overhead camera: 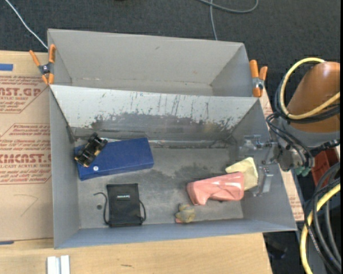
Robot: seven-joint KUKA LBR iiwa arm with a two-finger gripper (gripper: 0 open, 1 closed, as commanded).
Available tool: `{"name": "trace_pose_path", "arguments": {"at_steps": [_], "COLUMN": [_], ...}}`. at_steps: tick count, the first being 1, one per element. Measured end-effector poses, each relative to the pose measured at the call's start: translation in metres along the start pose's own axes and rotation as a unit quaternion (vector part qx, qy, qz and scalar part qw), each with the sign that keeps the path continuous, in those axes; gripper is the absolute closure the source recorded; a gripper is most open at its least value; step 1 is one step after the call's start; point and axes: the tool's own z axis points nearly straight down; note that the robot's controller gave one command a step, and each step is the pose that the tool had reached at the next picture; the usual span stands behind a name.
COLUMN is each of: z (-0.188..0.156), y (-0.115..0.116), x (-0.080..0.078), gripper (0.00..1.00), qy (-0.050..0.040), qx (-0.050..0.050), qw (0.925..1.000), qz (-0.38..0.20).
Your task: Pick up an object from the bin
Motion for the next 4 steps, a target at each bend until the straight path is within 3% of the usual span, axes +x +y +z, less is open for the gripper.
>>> {"name": "trace_pose_path", "arguments": {"at_steps": [1,2,3,4], "z": [-0.004,0.102,0.121,0.103], "y": [0.001,0.037,0.041,0.038], "x": [-0.002,-0.022,-0.024,-0.023], "gripper": [0.0,0.0,0.0,0.0], "qy": [-0.0038,-0.0005,-0.0055,-0.0015], "qx": [0.001,0.002,0.002,0.002], "qw": [1.0,0.9937,0.9919,0.9936], "qz": [-0.001,-0.112,-0.127,-0.113]}}
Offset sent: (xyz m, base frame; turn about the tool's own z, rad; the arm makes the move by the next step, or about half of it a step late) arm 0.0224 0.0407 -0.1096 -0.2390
